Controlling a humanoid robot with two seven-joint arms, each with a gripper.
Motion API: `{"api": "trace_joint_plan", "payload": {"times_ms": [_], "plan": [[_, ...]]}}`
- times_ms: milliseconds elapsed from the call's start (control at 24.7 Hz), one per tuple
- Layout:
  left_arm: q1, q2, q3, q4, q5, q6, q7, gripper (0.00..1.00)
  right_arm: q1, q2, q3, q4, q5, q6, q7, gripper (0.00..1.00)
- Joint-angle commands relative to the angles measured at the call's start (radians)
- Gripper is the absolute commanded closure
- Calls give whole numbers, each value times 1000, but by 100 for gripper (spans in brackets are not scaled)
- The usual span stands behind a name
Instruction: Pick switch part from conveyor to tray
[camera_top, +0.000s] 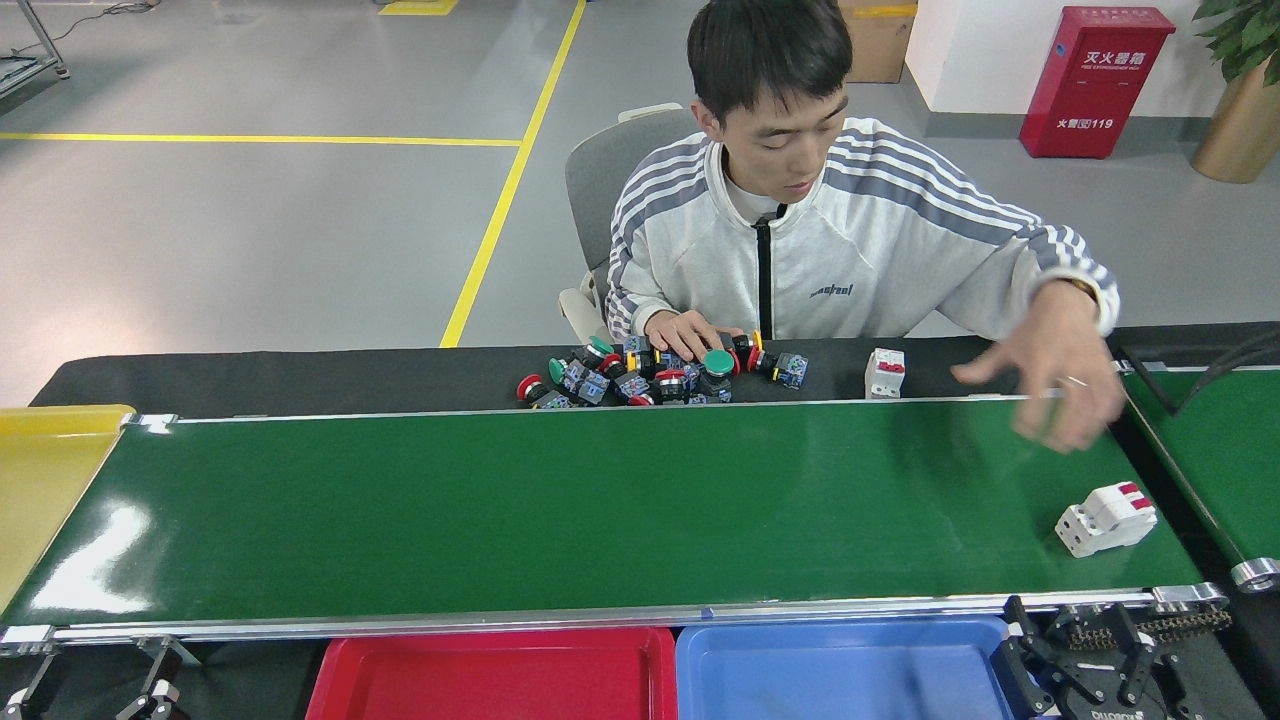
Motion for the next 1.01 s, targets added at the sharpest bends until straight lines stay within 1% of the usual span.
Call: {"api": "trace_joint_plan", "payload": {"times_ms": [0, 81, 243, 365, 406, 527, 730, 973], "plan": [[0, 8, 2, -11, 2, -2, 8, 0, -6, -17, -8, -9, 1, -1, -3, 2], [-1, 11, 2, -10, 2, -2, 8, 0, -18, -34, -17, -3, -4, 7, 0, 2], [0, 9, -1, -13, 2, -2, 8, 0, -90, -79, -33, 43, -5, -2, 34, 2], [5, 5, -2, -14, 1, -4, 7, 0, -156, -146, -28, 112, -9, -41, 64, 2], [5, 6, -2, -13, 1, -4, 8, 0, -171, -154, -27, 126, -9, -61, 75, 2], [4, 8, -2, -13, 1, -4, 8, 0, -207, -151, -27, 149, -12, -127, 127, 2], [5, 6, -2, -13, 1, -4, 8, 0, -251, -152, -5, 175, -10, -154, 143, 2], [5, 8, -4, -13, 1, -4, 7, 0, -310, -149, 30, 220, -10, -156, 163, 2]]}}
